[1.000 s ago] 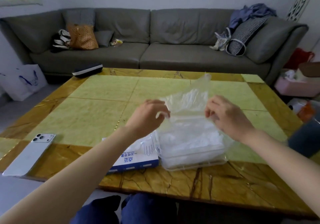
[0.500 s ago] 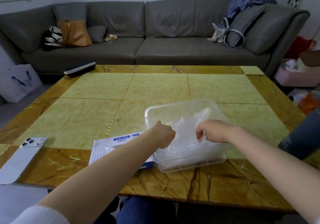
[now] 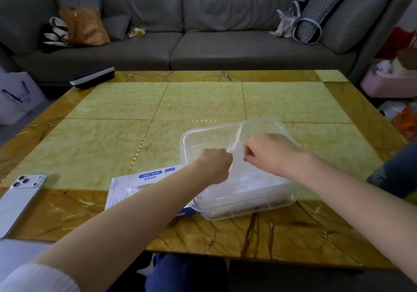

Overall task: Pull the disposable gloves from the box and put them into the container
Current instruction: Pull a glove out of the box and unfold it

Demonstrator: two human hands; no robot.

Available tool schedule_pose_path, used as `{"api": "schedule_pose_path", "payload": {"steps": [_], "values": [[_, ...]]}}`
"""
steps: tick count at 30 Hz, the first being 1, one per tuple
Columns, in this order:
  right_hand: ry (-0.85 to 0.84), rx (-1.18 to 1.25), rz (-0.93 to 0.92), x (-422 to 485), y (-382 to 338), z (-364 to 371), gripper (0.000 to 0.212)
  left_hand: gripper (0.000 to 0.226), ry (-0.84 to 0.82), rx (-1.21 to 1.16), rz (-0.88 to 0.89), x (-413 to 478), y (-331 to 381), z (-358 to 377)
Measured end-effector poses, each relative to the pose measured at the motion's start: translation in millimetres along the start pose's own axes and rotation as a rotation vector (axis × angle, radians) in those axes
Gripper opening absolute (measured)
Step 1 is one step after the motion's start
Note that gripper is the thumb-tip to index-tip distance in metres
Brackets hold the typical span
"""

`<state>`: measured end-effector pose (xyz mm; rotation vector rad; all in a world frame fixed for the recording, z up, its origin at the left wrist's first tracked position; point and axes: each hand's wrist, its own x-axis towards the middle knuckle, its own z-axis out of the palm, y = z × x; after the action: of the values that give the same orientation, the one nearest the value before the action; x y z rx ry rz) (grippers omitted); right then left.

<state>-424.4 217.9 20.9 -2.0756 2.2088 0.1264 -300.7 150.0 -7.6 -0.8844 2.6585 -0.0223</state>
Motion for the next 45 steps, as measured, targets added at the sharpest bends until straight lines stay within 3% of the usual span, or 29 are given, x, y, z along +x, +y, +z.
{"api": "schedule_pose_path", "payload": {"steps": [2,5,8,15,23,27,29,33,35,37,41,45], "values": [[0.028,0.130,-0.094,4.7,-6.0,8.7,0.008,0.031,-0.030,0.003,0.005,4.2,3.9,6.9],[-0.187,0.145,-0.209,17.3,-2.9,25.7,0.019,0.053,-0.130,0.063,0.025,8.4,3.6,18.1],[-0.354,0.032,-0.145,28.7,7.7,39.1,0.036,0.066,-0.208,0.015,0.034,9.6,-2.0,25.3],[-0.487,-0.148,-0.016,34.8,13.6,40.8,0.055,0.095,-0.333,-0.002,-0.003,7.6,-10.6,25.4],[-0.602,-0.125,0.047,27.0,5.2,21.4,0.053,0.093,-0.338,0.027,0.001,4.9,-10.9,26.8],[-0.437,-0.111,0.020,15.3,-10.9,-0.1,0.041,0.065,-0.244,-0.013,0.053,0.8,-21.8,13.6],[-0.273,-0.088,-0.017,12.2,-21.6,-6.8,0.032,0.052,-0.043,-0.069,0.072,-9.6,-29.0,4.2],[0.039,0.070,-0.092,6.5,-52.3,-15.0,0.029,0.041,0.524,-0.302,0.018,-48.1,-54.0,-1.9],[0.159,0.151,-0.146,4.6,-68.3,-15.3,0.032,0.040,0.635,-0.375,-0.084,-66.4,-71.6,8.9],[0.221,0.204,-0.213,6.3,-84.8,-12.6,0.033,0.039,0.600,-0.398,-0.200,-84.2,-90.1,27.7],[0.249,0.216,-0.323,17.1,-121.1,-7.2,0.032,0.042,0.360,-0.392,-0.373,-118.2,-121.5,71.6],[0.121,0.225,-0.334,29.7,-159.9,7.4,0.033,0.054,0.140,-0.453,-0.416,-138.8,-132.0,106.5]]}}
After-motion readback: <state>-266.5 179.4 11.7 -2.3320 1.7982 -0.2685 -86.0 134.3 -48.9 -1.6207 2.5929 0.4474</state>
